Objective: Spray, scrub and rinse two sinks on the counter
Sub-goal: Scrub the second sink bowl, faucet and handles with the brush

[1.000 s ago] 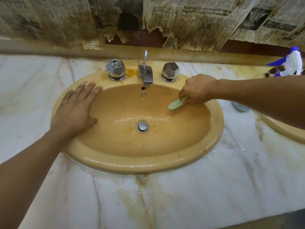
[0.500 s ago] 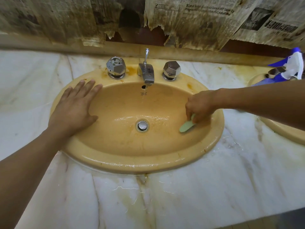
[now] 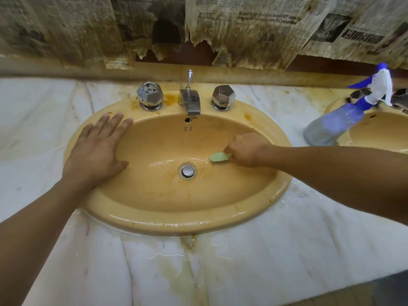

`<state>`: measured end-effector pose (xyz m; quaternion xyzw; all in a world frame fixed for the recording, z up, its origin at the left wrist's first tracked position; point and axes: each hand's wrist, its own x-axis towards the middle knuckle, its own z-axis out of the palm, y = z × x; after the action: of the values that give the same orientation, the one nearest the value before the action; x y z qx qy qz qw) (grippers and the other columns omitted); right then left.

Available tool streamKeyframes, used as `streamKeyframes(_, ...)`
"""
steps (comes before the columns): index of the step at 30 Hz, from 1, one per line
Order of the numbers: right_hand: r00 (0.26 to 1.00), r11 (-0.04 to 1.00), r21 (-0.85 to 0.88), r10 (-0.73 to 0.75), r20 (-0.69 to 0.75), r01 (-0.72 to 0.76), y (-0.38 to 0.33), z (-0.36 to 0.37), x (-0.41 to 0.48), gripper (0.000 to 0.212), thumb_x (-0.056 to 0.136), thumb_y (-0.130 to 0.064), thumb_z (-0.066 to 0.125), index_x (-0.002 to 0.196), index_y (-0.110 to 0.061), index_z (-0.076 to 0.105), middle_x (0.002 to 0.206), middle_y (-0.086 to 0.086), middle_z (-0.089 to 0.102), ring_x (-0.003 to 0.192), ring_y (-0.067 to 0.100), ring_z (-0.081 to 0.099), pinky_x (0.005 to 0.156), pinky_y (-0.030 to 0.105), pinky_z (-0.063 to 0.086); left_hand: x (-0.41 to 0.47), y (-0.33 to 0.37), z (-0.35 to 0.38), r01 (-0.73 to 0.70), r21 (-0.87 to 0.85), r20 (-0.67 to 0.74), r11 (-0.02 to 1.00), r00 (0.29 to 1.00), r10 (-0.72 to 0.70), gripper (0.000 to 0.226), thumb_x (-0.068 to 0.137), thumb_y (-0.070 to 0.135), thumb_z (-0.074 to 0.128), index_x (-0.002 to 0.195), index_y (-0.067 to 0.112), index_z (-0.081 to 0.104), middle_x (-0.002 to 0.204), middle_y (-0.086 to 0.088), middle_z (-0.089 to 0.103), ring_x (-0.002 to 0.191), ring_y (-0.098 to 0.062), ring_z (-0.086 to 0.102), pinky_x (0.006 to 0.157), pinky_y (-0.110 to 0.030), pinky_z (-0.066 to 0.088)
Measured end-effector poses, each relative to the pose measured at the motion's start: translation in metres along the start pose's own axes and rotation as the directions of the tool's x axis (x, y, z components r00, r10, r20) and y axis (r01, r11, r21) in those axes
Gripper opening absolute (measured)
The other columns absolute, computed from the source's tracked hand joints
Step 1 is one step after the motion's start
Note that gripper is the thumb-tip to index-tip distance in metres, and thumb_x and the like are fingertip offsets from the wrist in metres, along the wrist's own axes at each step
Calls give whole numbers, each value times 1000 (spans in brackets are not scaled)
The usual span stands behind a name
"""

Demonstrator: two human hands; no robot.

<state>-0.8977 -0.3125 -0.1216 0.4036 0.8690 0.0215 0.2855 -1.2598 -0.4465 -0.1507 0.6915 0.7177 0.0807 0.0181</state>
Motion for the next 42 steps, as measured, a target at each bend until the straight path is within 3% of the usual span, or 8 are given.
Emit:
streamKeyframes(9, 995, 881, 472, -71, 66, 31, -21, 14, -9, 30, 90, -49, 65, 113, -32, 75, 112, -6, 71, 106, 16, 53, 86, 33, 47, -2, 1, 3, 7, -174, -69, 985, 997, -20, 81, 83, 21, 81, 154, 23, 42, 164, -3, 35, 154, -28, 26, 124, -52, 22)
streamKeyframes(14, 966, 183, 968, 223, 129, -171, -17, 17, -39, 15, 98, -15, 53, 94, -16, 68, 74, -1, 67, 60, 14, 53, 53, 27, 42, -30, 71, 2, 97, -478, -155, 873, 969, -193, 32, 92, 23, 65, 123, 18, 71, 130, -3, 66, 120, -28, 61, 105, -41, 43)
streamKeyframes(19, 975, -417, 901, 123, 186, -119, -44, 24, -56, 11, 102, -5, 56, 103, -5, 67, 80, 11, 62, 59, 14, 53, 55, 28, 46, -11, 181, 12, 650, -742, 612, 163, 756, -231, 26, 98, 35, 68, 107, 12, 77, 104, 5, 75, 94, -15, 68, 72, -25, 46)
streamKeyframes(24, 981, -581, 796, -21, 195, -171, -63, 18, -53, 16, 102, -3, 58, 111, -3, 70, 78, 12, 63, 64, 18, 60, 61, 29, 55, 25, 207, 26, 785, -619, 759, 17, 603, -247, 35, 94, 46, 71, 108, 14, 75, 85, 9, 75, 75, -14, 54, 68, -33, 38)
streamKeyframes(29, 990, -20, 994, 85, 113, -112, -40, 24, -56, 24, 101, -22, 62, 121, -22, 74, 104, 3, 76, 97, 18, 69, 90, 36, 52, 47, 213, 36, 761, -647, 744, -41, 619, -251, 25, 98, 31, 66, 112, 10, 71, 88, 0, 73, 74, -16, 63, 67, -31, 45)
streamKeyframes(33, 921, 901, 422, 72, -382, 105, 20, 47, -73, 42, 97, -41, 45, 129, -26, 68, 108, -2, 72, 110, 25, 64, 97, 42, 47, 51, 199, 44, 471, -618, 439, 629, 871, -221, 25, 105, 32, 52, 107, 10, 63, 93, -11, 74, 78, -28, 69, 68, -37, 55)
streamKeyframes(35, 847, 923, 309, -32, -531, 229, 50, 66, -78, 45, 94, -36, 42, 122, -17, 72, 100, 3, 72, 104, 29, 65, 95, 42, 49, 52, 191, 50, 113, -256, 358, 960, 933, -14, 33, 107, 43, 43, 115, 14, 57, 102, -13, 70, 90, -36, 66, 67, -38, 45)
streamKeyframes(42, 814, 868, 355, -90, -574, 346, 63, 86, -77, 49, 87, -21, 45, 129, -17, 70, 104, 3, 72, 117, 25, 59, 103, 41, 45, 94, 193, 67, -406, 59, 407, 912, 844, 350, 35, 110, 47, 29, 119, 18, 47, 98, -7, 70, 75, -30, 61, 62, -38, 41)
